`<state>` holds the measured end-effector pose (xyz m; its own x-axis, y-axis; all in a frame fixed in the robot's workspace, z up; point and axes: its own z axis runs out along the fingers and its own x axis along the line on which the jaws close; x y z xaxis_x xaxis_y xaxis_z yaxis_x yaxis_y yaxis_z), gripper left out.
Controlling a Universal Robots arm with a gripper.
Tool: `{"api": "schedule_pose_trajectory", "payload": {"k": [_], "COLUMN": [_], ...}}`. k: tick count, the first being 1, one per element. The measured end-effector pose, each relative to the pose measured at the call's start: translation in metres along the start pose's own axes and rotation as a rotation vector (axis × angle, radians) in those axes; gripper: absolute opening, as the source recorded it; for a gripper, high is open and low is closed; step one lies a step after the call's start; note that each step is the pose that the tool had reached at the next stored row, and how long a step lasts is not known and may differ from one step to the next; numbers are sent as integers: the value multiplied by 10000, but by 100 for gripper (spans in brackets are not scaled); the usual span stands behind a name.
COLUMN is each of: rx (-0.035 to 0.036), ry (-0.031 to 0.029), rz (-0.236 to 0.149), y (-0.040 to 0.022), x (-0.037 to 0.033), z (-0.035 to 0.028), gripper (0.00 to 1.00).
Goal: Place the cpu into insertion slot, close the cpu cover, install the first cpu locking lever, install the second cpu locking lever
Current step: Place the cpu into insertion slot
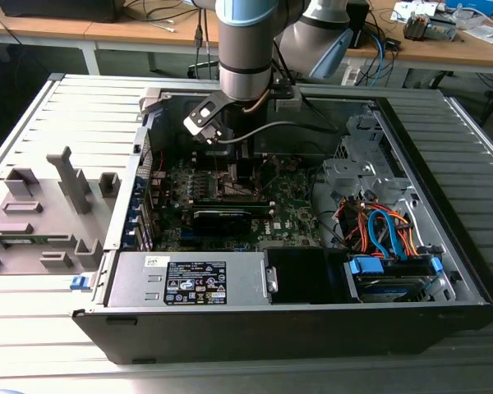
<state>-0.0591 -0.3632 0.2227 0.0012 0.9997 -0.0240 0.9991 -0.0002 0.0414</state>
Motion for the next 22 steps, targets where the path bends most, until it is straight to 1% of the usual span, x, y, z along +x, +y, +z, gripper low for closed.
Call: {"api": "schedule_pose_trajectory", "payload": {"k": [6, 8, 10, 11, 12, 13, 14, 18, 22], "rx": [0, 0, 0, 0, -1, -2, -1, -13, -13], "ry": [-4, -19, -45, -75, -141, -262, -287, -276, -276], "rz": [0, 0, -3, -4, -5, -14, -34, -313, -333], "y": [-2, -3, -3, -4, -6, -5, -5, -14, -50], "x": [1, 1, 0, 0, 0, -1, -1, 0, -9], "z": [20, 24, 30, 31, 32, 33, 34, 39, 42], "gripper": [55, 55, 55, 55, 55, 55, 55, 55, 55]}}
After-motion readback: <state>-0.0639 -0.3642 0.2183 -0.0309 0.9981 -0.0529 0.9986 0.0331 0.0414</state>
